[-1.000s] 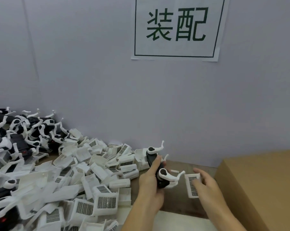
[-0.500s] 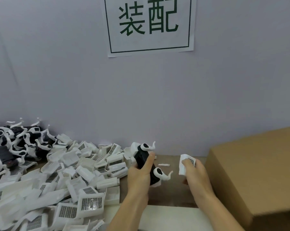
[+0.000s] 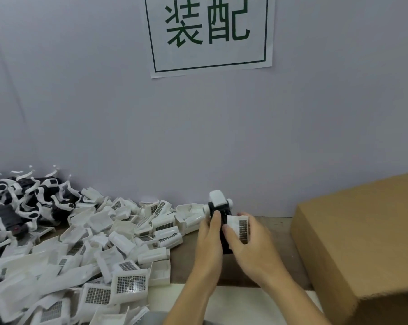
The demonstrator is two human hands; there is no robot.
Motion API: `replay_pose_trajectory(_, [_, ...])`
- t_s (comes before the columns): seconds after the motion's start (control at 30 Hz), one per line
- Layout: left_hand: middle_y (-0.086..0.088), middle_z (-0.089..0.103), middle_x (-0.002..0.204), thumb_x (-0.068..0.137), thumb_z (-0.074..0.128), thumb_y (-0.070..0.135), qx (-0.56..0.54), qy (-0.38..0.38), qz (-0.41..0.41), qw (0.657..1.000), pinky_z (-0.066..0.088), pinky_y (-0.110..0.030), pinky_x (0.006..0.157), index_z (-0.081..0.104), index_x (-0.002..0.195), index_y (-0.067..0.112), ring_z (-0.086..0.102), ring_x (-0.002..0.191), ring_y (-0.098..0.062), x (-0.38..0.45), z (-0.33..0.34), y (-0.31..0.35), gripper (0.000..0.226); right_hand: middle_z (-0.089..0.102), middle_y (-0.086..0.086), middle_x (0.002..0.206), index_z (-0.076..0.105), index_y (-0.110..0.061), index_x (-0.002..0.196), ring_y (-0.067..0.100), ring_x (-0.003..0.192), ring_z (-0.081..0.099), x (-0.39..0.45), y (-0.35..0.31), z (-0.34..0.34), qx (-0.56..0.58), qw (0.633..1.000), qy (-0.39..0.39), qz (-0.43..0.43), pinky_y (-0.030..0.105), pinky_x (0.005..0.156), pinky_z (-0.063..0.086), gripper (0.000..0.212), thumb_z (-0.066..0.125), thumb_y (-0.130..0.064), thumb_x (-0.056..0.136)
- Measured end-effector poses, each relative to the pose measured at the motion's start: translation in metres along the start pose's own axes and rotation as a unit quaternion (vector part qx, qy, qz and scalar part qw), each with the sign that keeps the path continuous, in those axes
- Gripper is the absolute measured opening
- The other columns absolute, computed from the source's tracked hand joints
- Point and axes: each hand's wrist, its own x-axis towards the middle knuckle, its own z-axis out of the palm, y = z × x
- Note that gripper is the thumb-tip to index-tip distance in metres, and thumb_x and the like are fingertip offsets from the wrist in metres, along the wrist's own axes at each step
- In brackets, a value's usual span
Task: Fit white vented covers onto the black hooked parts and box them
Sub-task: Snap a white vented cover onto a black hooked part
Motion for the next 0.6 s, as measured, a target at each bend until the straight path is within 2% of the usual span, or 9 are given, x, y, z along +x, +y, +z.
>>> replay_pose_trajectory(0.13, [0.007,0.074,0.114,0.106,0.046,0.028,0.069,-0.08,0.056,0.993,0.053,-0.017,0.088,0.061,0.124,0.025,0.068,0.109,-0.007,-0.0075,0.0095,-0.0042,0.024,0.068,-0.007,0.085,0.059,-0.03,0.089,0.0,0.07,0.063,0.0025,0.0025,0.0008,-0.034,0.999,0.041,0.001,0.016,0.053,0.047,0.017,0.06,-0.047,0.091])
replay_pose_trajectory(0.23, [0.007,0.072,0.116,0.104,0.051,0.024,0.093,-0.096,0.076,0.988,0.05,-0.024,0.099,0.057,0.128,0.021,0.065,0.113,-0.006,-0.0089,0.0105,-0.0067,0.025,0.069,-0.008,0.086,0.056,-0.027,0.094,0.004,0.074,0.065,0.0022,0.004,-0.0032,-0.057,0.998,0.021,0.027,0.026,0.062,0.052,0.026,0.061,-0.053,0.091])
replay_pose_trajectory(0.27, [0.008,0.073,0.113,0.104,0.052,0.022,0.09,-0.095,0.078,0.988,0.05,-0.021,0.096,0.058,0.125,0.02,0.065,0.11,-0.005,-0.0084,0.0094,-0.0073,0.023,0.068,-0.008,0.086,0.054,-0.027,0.095,0.007,0.076,0.065,0.0015,0.0035,-0.0029,-0.088,0.996,0.008,0.034,0.028,0.062,0.051,0.031,0.058,-0.058,0.09])
replay_pose_trajectory(0.33, [0.013,0.074,0.098,0.102,0.055,0.02,0.087,-0.096,0.082,0.988,0.049,-0.014,0.08,0.061,0.113,0.02,0.067,0.095,-0.002,-0.0078,0.0076,-0.0075,0.012,0.065,-0.01,0.087,0.05,-0.029,0.097,0.012,0.079,0.063,-0.0002,0.0018,-0.0024,-0.186,0.981,0.016,0.044,0.031,0.061,0.048,0.042,0.047,-0.07,0.088])
replay_pose_trajectory(0.4, [0.012,0.073,0.09,0.1,0.059,0.02,0.089,-0.09,0.078,0.989,0.049,-0.014,0.075,0.061,0.108,0.018,0.066,0.087,-0.003,-0.0079,0.0075,-0.0074,0.008,0.064,-0.012,0.087,0.049,-0.03,0.099,0.012,0.08,0.062,-0.0012,-0.0004,-0.0026,-0.225,0.973,0.033,0.04,0.034,0.066,0.051,0.045,0.042,-0.073,0.088])
replay_pose_trajectory(0.5, [0.001,0.075,0.096,0.097,0.064,0.017,0.063,-0.039,0.061,0.995,0.052,-0.018,0.076,0.063,0.109,0.012,0.07,0.092,-0.009,-0.005,0.0061,-0.0075,0.013,0.068,-0.012,0.093,0.051,-0.03,0.103,0.005,0.085,0.065,0.0007,0.0003,-0.0021,-0.144,0.987,-0.054,0.044,0.032,0.075,0.056,0.035,0.052,-0.063,0.091])
replay_pose_trajectory(0.6, [-0.001,0.076,0.091,0.095,0.065,0.015,0.019,0.019,0.028,0.999,0.052,-0.017,0.066,0.066,0.104,0.013,0.072,0.084,-0.01,-0.0018,0.0016,-0.0061,0.009,0.07,-0.011,0.1,0.057,-0.03,0.107,0.0,0.092,0.065,0.0001,0.0027,0.0014,-0.073,0.988,-0.127,0.043,0.029,0.083,0.055,0.017,0.055,-0.043,0.096])
